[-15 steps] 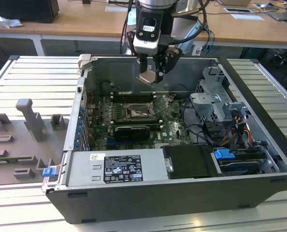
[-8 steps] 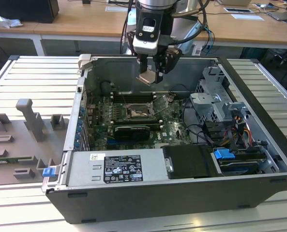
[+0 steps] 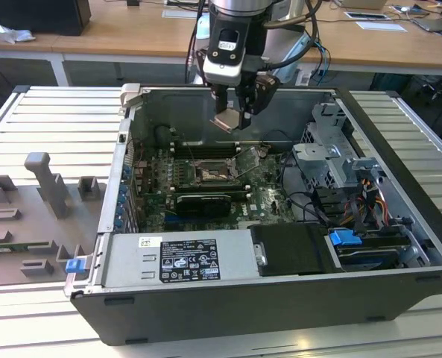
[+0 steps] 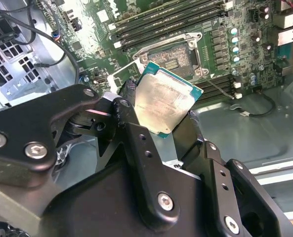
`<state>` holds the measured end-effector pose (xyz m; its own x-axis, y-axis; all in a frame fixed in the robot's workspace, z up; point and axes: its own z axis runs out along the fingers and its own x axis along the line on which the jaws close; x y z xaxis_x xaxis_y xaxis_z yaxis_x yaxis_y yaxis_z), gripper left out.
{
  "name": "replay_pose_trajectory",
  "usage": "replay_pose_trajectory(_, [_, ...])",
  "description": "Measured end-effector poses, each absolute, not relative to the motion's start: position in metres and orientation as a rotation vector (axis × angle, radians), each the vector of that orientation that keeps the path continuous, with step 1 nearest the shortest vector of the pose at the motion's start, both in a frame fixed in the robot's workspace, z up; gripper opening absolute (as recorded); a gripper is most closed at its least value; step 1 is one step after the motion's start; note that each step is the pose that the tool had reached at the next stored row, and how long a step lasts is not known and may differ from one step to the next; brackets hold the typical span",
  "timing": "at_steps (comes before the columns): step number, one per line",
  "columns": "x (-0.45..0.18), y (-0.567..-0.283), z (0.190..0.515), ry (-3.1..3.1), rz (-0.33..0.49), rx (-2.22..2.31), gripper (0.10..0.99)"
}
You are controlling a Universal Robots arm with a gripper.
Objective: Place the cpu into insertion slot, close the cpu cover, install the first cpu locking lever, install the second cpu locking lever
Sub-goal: 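Place the cpu into insertion slot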
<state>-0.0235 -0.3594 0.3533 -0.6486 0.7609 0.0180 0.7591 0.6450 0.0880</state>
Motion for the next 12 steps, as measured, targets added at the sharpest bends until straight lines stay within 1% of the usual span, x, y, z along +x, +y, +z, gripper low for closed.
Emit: replay_pose_trajectory(12, [-0.023, -0.359, 0.343, 2.783, 0.125, 1.395, 0.541])
